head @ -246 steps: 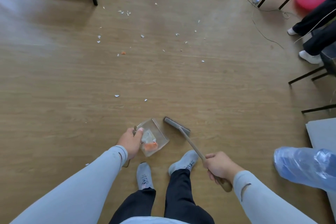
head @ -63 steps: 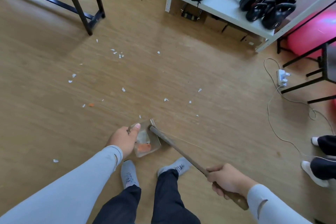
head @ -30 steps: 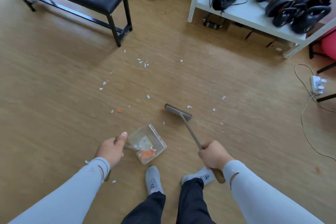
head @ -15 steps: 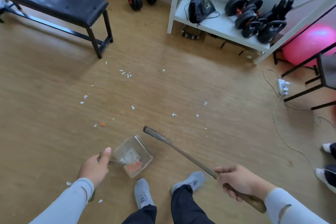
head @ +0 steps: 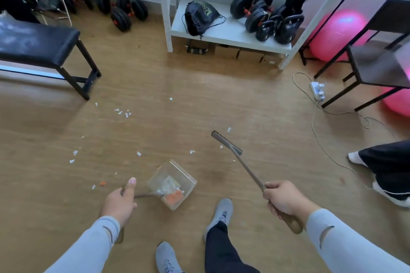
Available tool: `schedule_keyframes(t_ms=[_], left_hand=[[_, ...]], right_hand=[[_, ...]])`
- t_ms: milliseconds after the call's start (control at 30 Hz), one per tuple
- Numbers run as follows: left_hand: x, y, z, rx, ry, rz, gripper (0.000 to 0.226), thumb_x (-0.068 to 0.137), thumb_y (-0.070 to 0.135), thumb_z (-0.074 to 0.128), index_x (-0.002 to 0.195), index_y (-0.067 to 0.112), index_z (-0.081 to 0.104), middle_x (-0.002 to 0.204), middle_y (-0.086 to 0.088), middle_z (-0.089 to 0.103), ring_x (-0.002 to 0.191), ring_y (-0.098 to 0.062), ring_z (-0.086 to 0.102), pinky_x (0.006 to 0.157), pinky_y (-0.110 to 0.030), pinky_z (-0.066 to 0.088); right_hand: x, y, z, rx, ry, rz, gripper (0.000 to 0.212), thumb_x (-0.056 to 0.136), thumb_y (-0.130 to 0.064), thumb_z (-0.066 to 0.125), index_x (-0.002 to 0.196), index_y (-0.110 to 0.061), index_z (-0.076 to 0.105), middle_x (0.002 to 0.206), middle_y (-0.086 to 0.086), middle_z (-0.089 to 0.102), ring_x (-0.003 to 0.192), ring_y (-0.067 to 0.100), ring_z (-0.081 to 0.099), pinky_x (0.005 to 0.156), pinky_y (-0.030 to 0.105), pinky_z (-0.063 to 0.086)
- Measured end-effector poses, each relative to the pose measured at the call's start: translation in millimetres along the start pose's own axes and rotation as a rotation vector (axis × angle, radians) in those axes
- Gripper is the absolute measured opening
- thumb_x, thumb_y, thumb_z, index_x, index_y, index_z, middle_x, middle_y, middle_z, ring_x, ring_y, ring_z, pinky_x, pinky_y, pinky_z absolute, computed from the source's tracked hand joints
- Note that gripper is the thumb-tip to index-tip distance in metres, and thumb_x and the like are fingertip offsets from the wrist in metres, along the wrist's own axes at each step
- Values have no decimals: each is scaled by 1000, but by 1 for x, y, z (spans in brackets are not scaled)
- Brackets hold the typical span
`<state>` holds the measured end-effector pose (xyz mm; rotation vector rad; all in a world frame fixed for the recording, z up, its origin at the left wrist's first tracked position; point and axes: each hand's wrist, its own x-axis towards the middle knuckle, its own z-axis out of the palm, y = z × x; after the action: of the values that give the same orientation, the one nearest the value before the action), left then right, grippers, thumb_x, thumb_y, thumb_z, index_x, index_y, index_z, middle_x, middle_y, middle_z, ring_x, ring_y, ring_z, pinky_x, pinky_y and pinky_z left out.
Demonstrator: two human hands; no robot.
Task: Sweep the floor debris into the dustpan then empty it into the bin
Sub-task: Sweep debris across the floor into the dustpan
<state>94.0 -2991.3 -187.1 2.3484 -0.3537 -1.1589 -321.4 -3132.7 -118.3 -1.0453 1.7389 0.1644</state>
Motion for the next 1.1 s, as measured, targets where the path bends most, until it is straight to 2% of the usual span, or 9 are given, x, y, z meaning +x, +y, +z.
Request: schedule_keyframes(t_ms=[100, 233, 300, 433, 567, 667, 800, 900, 1100], left_hand=[[11, 22, 25, -7, 20, -20, 71, 98, 67, 47, 83, 0, 65, 57, -8, 67, 54, -29, 55, 66, -40, 47], [22, 40, 57, -2, 34, -52, 70, 99, 65, 46, 81, 0, 64, 54, -7, 64, 51, -29, 55, 61, -36, 47], [23, 42, 70, -1, 62, -59, 68, 99, 65, 45, 81, 2, 64, 60, -8, 67, 55, -30, 58, 62, -37, 48], [25, 44, 74, 96, 150, -98, 66, 96, 69, 40, 79, 9, 62, 59, -3, 64, 55, -23, 62, 57, -33, 43], [32, 50, 75, 80, 176, -81, 67, 96, 70, 42, 77, 8, 62, 63, -5, 64, 63, -27, 63, 59, -35, 43], [31, 58, 82, 77, 162, -49, 66, 97, 68, 42, 77, 8, 63, 70, -6, 66, 69, -27, 63, 59, -34, 41], [24, 53, 70, 81, 147, -54, 66, 97, 68, 41, 73, 10, 61, 65, -4, 63, 65, -26, 61, 58, -35, 41], [14, 50, 59, 93, 123, -72, 64, 98, 67, 40, 83, 11, 67, 74, -5, 68, 71, -22, 64, 60, -34, 41], [4, 74, 73, 140, 57, -13, 57, 97, 68, 40, 81, 22, 68, 76, -2, 70, 74, -21, 65, 64, -36, 46]], right_hand=[[27, -20, -13, 0, -47, -14, 50, 86, -10, 57, 136, -13, 57, 46, 11, 58, 31, 17, 45, 34, 19, 37], [65, -55, -12, -46, -109, -44, 46, 76, -16, 55, 121, -12, 67, 52, 9, 57, 43, 22, 48, 42, 24, 40], [83, -72, -2, -126, -141, -63, 44, 78, -15, 53, 118, -4, 64, 51, 7, 55, 46, 24, 49, 47, 26, 43], [99, -92, 26, -315, -214, -63, 32, 81, -10, 48, 106, -8, 68, 52, 7, 59, 44, 24, 54, 56, 30, 50], [87, -87, 39, -422, -351, -17, 39, 80, -14, 48, 114, -8, 67, 61, 6, 64, 47, 21, 55, 55, 28, 49], [86, -84, 5, -296, -404, 36, 43, 78, -14, 55, 119, -6, 66, 60, 13, 60, 44, 23, 46, 48, 27, 41], [79, -68, -51, -77, -409, 80, 43, 84, -10, 64, 126, -15, 59, 65, 21, 58, 42, 22, 42, 40, 25, 34], [67, -56, -67, -34, -371, 43, 42, 88, -6, 61, 128, -18, 59, 63, 21, 55, 41, 22, 40, 37, 24, 35], [83, -61, -92, 65, -148, -21, 41, 89, -1, 57, 127, -18, 57, 57, 18, 56, 36, 21, 44, 36, 22, 35]])
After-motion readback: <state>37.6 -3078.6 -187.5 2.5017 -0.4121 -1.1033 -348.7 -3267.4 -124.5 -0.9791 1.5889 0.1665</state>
